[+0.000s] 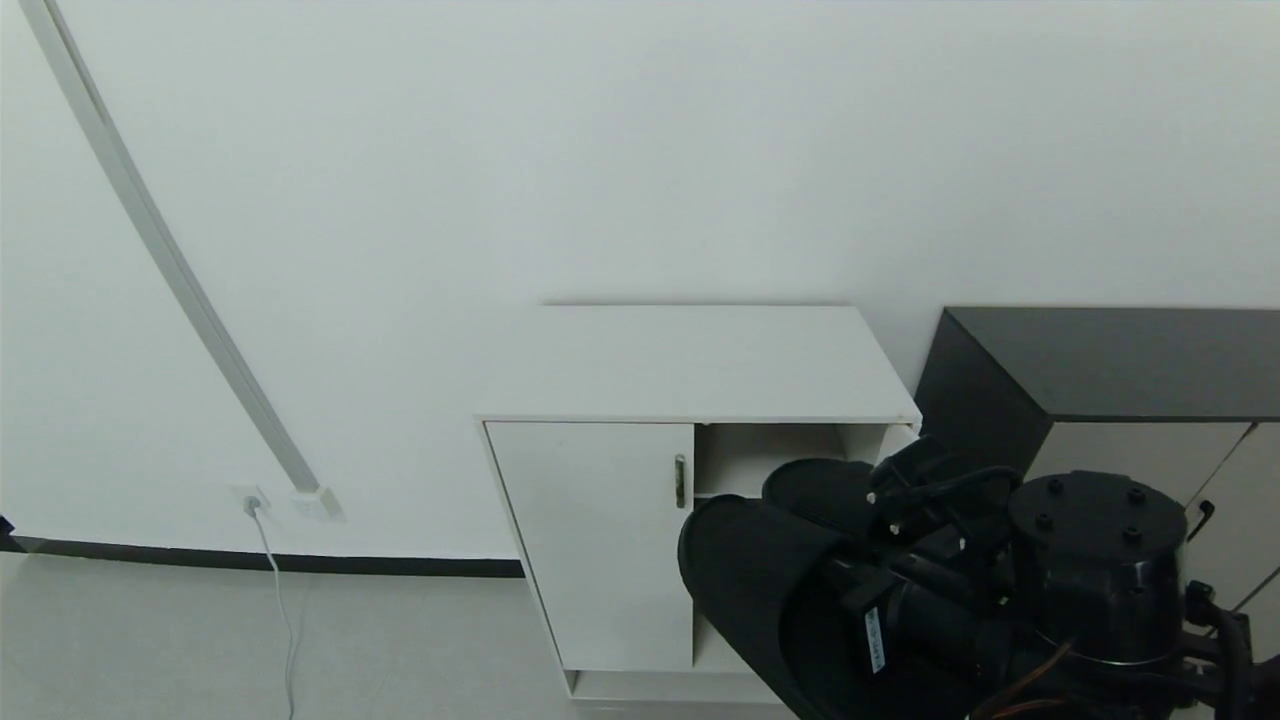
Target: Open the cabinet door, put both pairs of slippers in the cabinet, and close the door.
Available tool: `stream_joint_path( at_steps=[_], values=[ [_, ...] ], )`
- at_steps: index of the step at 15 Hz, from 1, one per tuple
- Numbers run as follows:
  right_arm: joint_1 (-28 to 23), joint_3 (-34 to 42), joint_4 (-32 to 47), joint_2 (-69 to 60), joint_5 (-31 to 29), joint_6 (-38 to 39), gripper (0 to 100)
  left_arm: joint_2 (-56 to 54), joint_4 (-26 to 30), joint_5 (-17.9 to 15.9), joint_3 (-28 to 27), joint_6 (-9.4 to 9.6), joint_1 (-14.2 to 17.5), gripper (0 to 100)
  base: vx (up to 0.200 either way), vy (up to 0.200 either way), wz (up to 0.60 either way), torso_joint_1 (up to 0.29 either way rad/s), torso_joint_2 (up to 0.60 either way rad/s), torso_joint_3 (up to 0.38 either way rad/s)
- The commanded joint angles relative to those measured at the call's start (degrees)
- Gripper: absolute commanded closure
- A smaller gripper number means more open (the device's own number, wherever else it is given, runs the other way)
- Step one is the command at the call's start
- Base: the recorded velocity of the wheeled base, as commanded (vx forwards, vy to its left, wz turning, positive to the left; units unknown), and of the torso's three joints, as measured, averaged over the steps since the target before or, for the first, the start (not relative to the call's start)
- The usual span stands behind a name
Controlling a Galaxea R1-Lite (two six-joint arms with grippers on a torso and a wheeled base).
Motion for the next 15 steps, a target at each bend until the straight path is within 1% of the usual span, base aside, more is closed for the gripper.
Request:
stream_joint_path(
  at_steps=[1,3,8,15],
  values=[
    [0.0,-0.02,-0.01,0.22,-0.01,0.02,100,0.07,-0.01,-0.03,0.01,-0.02,0.06,100,0.0,-0.2,0.0,0.017,0.01,-0.002],
    [0.0,-0.02,-0.01,0.4,-0.01,0.02,100,0.07,-0.01,0.05,0.01,-0.11,0.06,100,0.0,-0.2,0.0,0.007,0.0,0.002],
    [0.0,0.16,-0.1,0.22,-0.1,0.02,100,0.07,-0.01,0.05,0.01,-0.54,0.06,100,0.0,0.0,0.0,0.0,0.0,0.0],
    [0.08,0.33,-0.1,0.75,-0.01,0.02,100,0.07,-0.01,0.05,0.01,-0.54,0.06,100,0.0,0.0,0.0,0.0,0.0,0.0]
  ],
)
